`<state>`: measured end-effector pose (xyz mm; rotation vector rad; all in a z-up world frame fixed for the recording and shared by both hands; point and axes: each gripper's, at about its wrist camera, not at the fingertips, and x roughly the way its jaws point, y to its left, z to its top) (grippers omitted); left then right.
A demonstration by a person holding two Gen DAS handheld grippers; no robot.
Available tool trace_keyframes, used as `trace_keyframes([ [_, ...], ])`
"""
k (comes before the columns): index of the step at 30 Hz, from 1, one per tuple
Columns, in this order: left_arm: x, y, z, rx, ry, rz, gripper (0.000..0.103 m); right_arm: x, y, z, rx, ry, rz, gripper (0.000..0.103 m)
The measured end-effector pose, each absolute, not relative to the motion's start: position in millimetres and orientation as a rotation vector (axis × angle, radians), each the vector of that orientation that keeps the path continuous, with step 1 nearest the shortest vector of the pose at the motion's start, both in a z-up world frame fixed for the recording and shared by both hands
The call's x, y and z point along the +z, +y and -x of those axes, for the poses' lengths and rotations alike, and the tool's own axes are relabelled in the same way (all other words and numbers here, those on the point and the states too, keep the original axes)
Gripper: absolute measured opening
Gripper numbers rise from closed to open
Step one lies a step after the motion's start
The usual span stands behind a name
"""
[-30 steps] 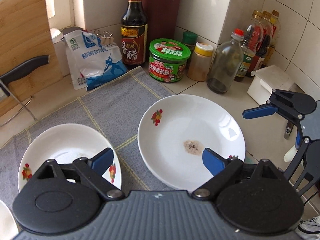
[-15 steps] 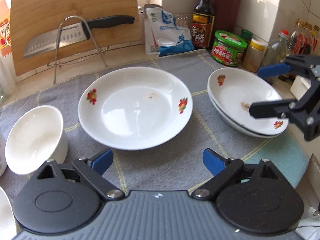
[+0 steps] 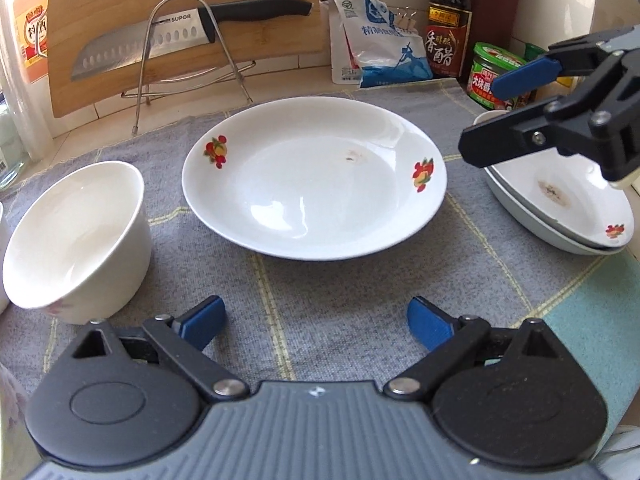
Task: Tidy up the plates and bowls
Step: 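Reach the right tool to the small-flower white plate and grasp its rim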
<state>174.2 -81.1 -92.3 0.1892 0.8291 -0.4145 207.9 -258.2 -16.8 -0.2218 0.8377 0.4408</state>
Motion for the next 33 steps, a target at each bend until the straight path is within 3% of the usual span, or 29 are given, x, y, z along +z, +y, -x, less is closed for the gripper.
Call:
trace_keyframes([
  [22,-94.6,-86.7,-195.9,-0.396,0.788,-0.163,0.103,-77.7,-238.9,-344.9,0.522,1.175,0.146,0.103],
  [33,-94.1,-86.0,-200.2,-0.393,0.789,-0.161,0.103,-81.5,-223.9,-350.7,0.534,1.235,0.237,0.103],
])
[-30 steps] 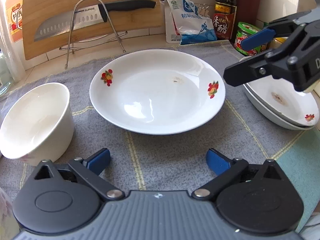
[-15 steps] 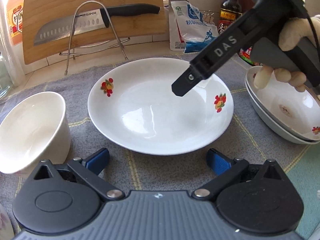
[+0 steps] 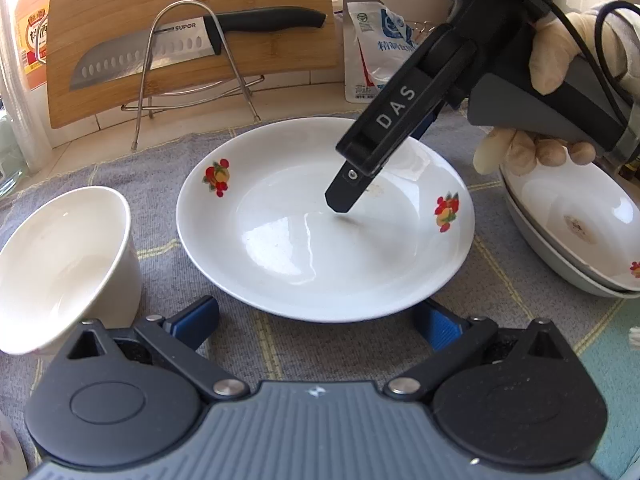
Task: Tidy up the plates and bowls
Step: 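Reach the right tool to the small-flower white plate and grasp its rim, then close the right tool on the rim of the small-flower plate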
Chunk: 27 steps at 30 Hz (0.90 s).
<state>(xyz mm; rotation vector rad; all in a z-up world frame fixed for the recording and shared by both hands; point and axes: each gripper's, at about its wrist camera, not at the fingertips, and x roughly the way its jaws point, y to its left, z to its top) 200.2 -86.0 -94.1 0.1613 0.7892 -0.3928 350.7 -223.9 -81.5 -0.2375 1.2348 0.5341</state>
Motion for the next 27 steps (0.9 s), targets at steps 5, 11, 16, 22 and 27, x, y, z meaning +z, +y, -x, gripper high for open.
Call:
trace_keyframes([
  [5,-95.0,-84.0,-197.1,-0.396,0.772,-0.155,0.103,-82.5,-221.3,-344.4,0.549,1.215,0.286,0.103],
  [11,-95.0,-84.2,-196.6,-0.399,0.762,-0.155,0.103,-83.2,-223.1,-343.0,0.56,1.183,0.288,0.103],
  [16,-93.9,-84.5,-198.0,-0.412,0.763,-0.161,0.103,-79.6,-230.3,-344.3,0.653,1.168,0.25,0.103],
  [22,-93.7,-84.1,-195.9,-0.416,0.751,-0.16,0.103,-67.5,-232.9,-355.8,0.801,1.162,0.186,0.103],
  [27,-92.2,-84.6,-194.9,-0.415,0.753,-0.159,0.102,-68.6,-234.3,-367.6,0.87,1.202,0.125,0.103],
])
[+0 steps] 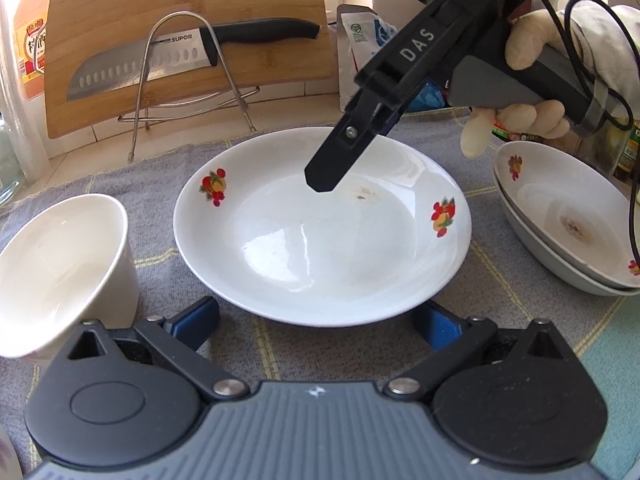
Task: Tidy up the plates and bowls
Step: 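Close the right tool on the rim of the small-flower plate, then lift the small-flower plate off the towel with the right tool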
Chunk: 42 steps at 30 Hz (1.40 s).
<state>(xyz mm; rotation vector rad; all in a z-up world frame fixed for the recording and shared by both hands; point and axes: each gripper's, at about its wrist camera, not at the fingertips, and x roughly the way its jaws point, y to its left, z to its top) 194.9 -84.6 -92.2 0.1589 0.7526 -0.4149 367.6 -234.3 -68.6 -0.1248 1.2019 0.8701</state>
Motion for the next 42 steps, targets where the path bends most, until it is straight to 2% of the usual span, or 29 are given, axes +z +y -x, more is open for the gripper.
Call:
trace_keyframes([
  [19,-87.7,-90.0,-194.8,-0.415,0.733,-0.181,0.1,-72.9,-235.6,-391.3,0.911,1.247,-0.003,0.1],
  [42,-61.2,-88.3,-186.3,-0.467,0.736,-0.211,0.1,-50.5,-251.6,-365.2,0.877,1.195,-0.033,0.1],
])
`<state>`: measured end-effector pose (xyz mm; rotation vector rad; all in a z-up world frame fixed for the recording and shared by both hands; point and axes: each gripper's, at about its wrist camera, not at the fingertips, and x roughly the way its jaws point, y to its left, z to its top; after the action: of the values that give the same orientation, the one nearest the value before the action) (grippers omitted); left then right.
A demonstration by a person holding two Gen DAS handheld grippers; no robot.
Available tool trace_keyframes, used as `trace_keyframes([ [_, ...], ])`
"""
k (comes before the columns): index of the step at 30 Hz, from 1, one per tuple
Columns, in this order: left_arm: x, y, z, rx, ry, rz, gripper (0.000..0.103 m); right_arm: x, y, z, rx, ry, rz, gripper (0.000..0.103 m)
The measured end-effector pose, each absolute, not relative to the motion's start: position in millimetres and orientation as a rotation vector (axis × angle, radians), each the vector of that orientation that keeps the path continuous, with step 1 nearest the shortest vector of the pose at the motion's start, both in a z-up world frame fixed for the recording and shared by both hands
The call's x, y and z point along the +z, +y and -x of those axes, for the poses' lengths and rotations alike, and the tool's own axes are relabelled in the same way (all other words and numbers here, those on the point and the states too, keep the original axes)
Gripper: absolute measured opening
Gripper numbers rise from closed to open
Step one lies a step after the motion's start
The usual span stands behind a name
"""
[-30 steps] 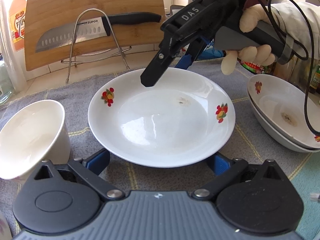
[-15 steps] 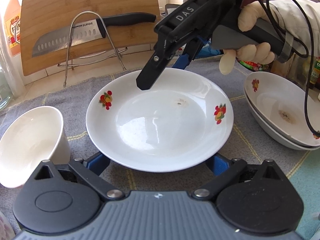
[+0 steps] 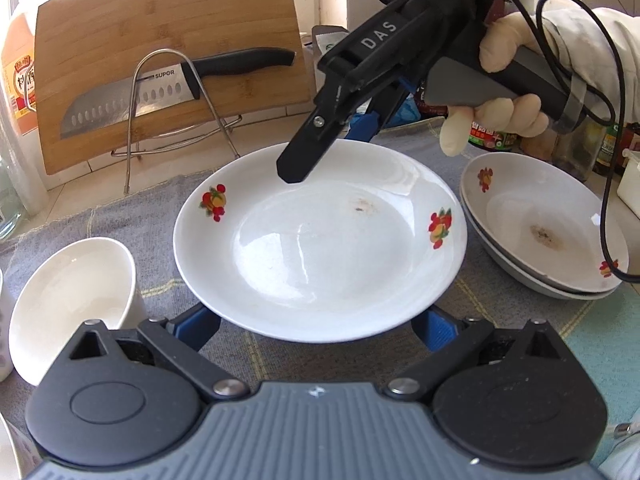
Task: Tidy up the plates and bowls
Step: 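Lift the small-flower plate off the towel with the right tool, then carry the plate with the right tool over the plate stack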
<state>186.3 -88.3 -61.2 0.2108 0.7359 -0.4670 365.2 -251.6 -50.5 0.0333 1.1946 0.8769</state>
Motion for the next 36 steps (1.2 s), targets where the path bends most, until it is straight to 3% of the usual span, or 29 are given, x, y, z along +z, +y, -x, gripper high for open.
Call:
trace_keyframes([
  [36,-26.9,-136.7,-164.6,-0.831,0.708,-0.332,0.1,-11.9,-359.3,-248.4,0.56,1.075,-0.19,0.1],
])
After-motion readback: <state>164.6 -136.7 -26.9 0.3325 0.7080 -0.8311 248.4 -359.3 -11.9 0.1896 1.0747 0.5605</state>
